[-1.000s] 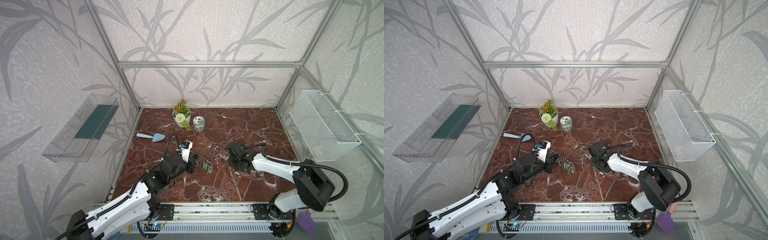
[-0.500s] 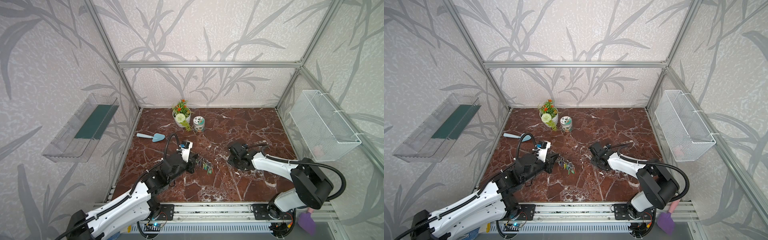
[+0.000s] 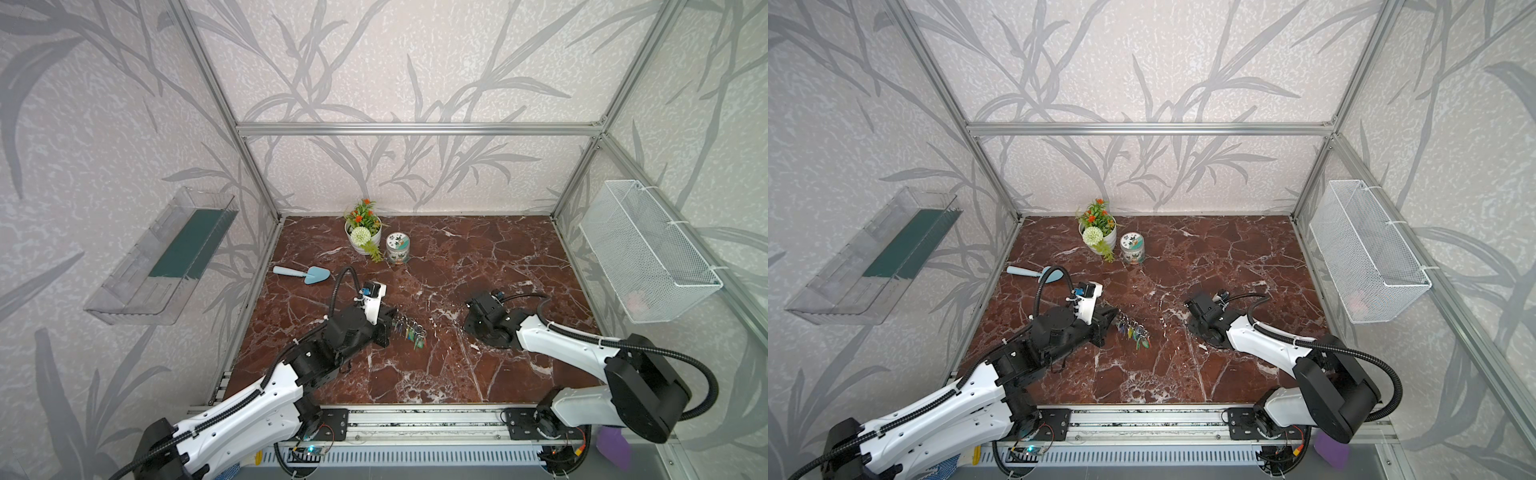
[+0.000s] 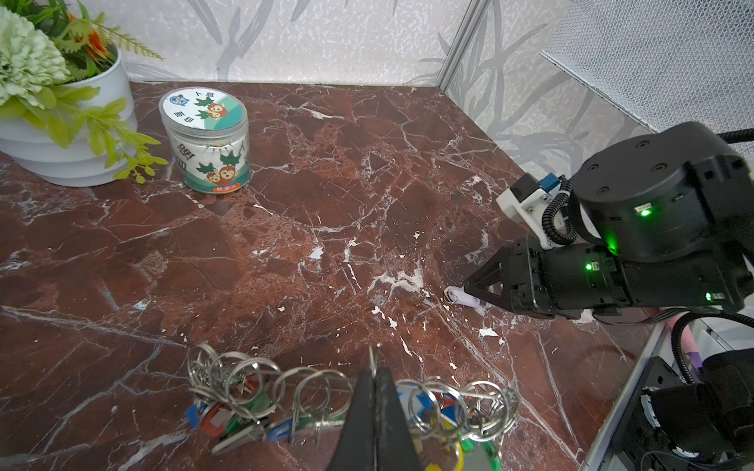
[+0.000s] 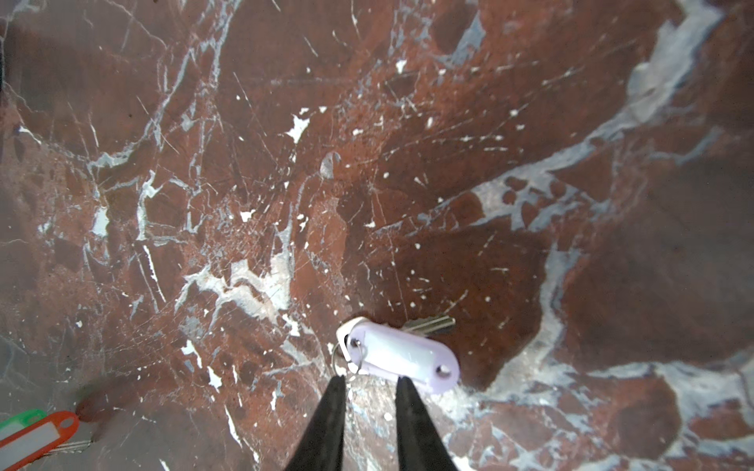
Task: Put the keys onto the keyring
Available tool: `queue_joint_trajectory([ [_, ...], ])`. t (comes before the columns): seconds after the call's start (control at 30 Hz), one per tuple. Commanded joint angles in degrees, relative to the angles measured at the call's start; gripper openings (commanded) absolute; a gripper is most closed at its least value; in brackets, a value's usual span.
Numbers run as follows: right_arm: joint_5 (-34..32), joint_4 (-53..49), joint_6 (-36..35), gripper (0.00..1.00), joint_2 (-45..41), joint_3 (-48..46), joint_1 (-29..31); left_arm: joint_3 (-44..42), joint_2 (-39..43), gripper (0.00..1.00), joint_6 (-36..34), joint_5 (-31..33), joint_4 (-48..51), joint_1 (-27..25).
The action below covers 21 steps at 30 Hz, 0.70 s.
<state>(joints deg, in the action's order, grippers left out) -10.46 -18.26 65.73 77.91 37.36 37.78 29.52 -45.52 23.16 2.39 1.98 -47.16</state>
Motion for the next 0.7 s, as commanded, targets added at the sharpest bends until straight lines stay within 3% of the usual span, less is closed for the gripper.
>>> queue_joint_trajectory([
  [0.0,-0.40,0.90,-0.43,0.27,0.26,-1.05,0.01,1.42,0.28,0.00,0.42,-0.43,-4.71,0.29],
  [0.3,3.29,6.06,-0.09,0.28,4.47,-0.06,0.23,1.16,0.74,0.00,0.43,-0.20,-4.23,0.30],
  [0.67,3.92,6.61,0.75,0.22,6.06,0.60,0.32,0.98,0.51,0.00,0.23,-0.20,-4.39,0.32],
])
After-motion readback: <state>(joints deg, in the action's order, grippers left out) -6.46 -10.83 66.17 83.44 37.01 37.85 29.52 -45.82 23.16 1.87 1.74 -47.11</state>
